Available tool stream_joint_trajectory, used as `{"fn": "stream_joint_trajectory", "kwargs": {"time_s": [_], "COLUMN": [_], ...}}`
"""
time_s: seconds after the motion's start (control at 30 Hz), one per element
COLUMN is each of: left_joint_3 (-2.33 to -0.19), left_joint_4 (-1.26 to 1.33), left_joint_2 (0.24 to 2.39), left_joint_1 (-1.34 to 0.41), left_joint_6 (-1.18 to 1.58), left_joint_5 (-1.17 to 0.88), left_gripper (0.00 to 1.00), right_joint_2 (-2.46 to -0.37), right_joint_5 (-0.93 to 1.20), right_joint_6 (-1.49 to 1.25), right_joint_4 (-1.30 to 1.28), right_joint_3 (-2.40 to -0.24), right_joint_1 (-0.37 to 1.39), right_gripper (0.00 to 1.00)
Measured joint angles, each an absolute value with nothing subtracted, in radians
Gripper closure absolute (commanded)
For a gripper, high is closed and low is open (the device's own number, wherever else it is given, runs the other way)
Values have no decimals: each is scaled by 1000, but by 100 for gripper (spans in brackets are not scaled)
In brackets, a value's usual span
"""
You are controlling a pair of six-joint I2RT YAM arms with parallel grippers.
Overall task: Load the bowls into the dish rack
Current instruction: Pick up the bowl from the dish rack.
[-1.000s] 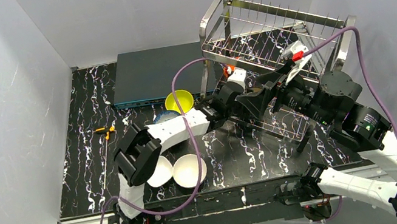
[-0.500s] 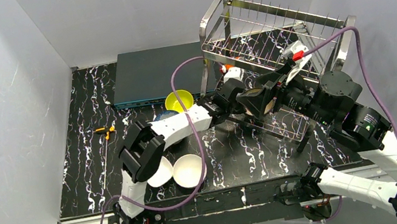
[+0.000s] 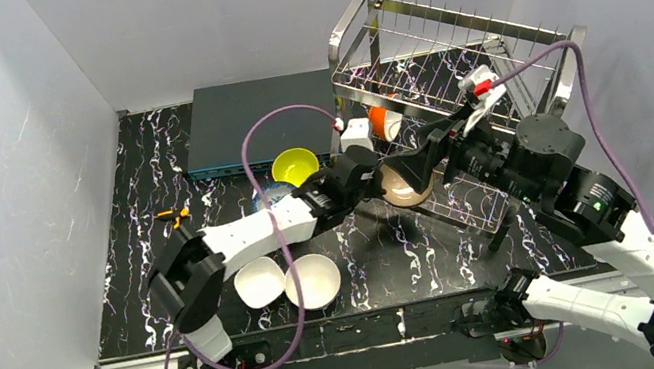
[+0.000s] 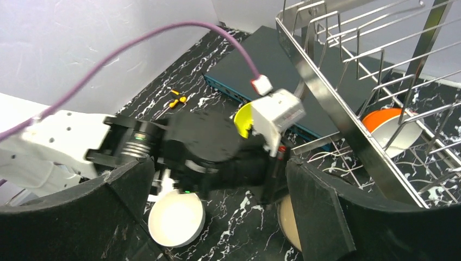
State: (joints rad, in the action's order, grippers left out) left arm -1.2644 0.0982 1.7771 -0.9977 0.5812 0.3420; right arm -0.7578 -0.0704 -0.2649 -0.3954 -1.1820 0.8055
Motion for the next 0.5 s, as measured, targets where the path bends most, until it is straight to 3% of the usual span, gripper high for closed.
{"fn": "stream_joint_trajectory", "kwargs": {"time_s": [0.3, 0.5], "left_joint_3": [-1042, -947], "left_joint_4": [117, 119], "left_joint_2": [1380, 1154], "left_joint_1": [-999, -999], "left_joint_6": [457, 384], "left_joint_5": [445, 498], "left_gripper": [100, 100], "right_joint_2": [-878, -955], "right_joint_5": [-86, -64], "right_joint_6": [-320, -345], "right_joint_4": [-469, -507], "right_joint_3": [-1182, -1182], "right_joint_1": [805, 805], "right_gripper": [1, 7]}}
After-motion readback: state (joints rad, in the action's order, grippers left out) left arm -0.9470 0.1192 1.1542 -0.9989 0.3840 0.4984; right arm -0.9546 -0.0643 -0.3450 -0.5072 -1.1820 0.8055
